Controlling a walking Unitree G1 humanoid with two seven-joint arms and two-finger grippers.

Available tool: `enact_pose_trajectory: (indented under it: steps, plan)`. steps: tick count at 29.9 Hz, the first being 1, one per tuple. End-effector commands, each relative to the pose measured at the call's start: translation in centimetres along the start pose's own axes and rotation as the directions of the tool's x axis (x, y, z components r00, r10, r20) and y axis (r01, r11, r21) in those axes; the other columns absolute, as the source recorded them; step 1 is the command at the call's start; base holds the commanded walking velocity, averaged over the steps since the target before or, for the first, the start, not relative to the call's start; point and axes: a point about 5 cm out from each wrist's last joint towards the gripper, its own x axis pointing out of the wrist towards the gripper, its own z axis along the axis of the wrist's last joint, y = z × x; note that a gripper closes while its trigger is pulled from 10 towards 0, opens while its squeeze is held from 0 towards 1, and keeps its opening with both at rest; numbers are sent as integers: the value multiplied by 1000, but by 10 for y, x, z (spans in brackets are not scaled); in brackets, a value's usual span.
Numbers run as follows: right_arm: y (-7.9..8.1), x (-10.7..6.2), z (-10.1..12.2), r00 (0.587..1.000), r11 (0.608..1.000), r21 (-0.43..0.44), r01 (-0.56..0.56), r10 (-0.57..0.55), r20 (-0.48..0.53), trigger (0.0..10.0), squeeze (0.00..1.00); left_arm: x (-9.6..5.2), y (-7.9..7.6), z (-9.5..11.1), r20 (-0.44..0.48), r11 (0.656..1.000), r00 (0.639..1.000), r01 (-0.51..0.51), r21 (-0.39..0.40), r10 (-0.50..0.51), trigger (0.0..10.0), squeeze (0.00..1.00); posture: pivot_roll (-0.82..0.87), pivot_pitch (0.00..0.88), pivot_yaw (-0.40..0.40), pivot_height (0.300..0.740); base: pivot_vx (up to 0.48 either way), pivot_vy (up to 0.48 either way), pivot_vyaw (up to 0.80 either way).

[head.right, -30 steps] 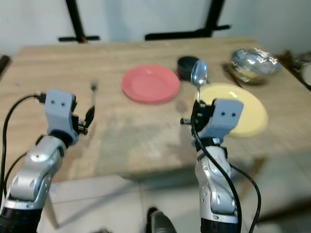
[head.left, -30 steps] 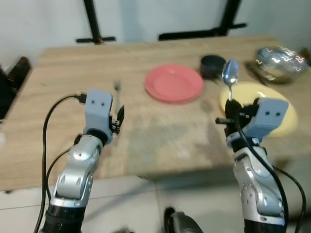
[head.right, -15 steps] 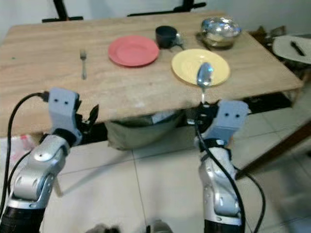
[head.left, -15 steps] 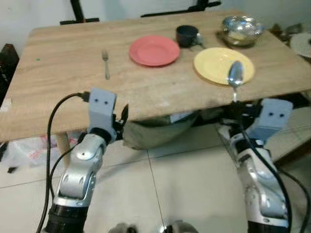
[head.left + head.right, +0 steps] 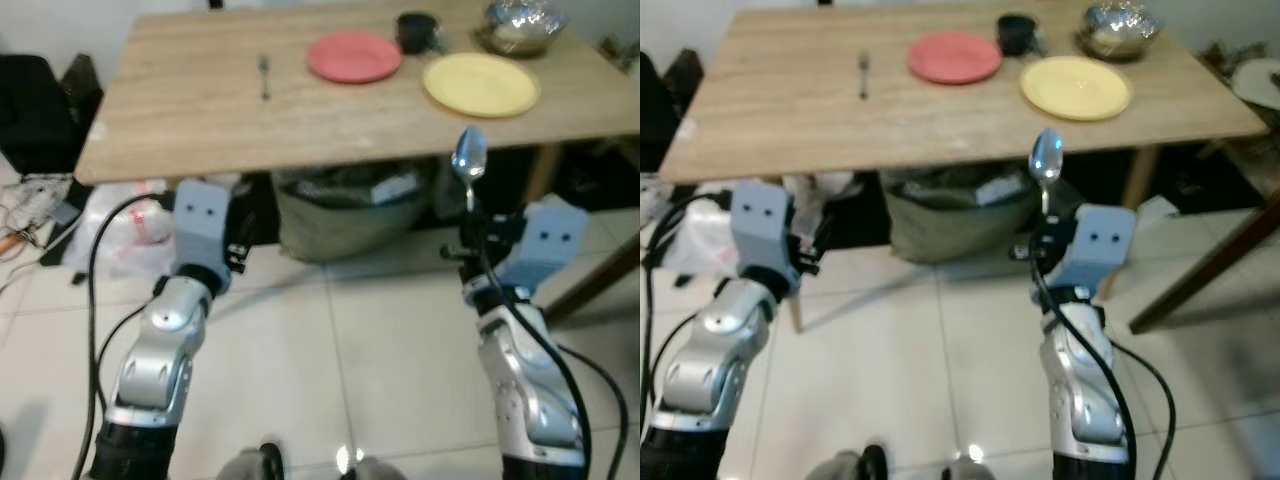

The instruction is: Setting the table

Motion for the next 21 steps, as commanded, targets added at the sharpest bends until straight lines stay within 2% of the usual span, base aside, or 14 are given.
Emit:
enact_pose_trajectory:
  steps: [1, 16, 21]
  plan:
    - [2, -2, -1, 1000, 1000, 11, -5, 5, -1, 10000, 0, -2, 5, -5, -21, 1000, 1000, -19, 14, 19, 10000, 0, -144, 61, 58, 740, -428, 0, 0]
    - [3, -2, -2, 1000, 1000, 8, -7, 7, -2, 10000, 0, -1, 3, -6, -19, 1000, 1000, -12, 9, 12, 10000, 0, -150, 56, 58, 740, -404, 0, 0]
    - [3, -2, -2, 1000, 1000, 8, -8, 8, -3, 10000, 0, -1, 2, -6, -19, 1000, 1000, -11, 7, 11, 10000, 0, -150, 55, 59, 740, -264, 0, 0]
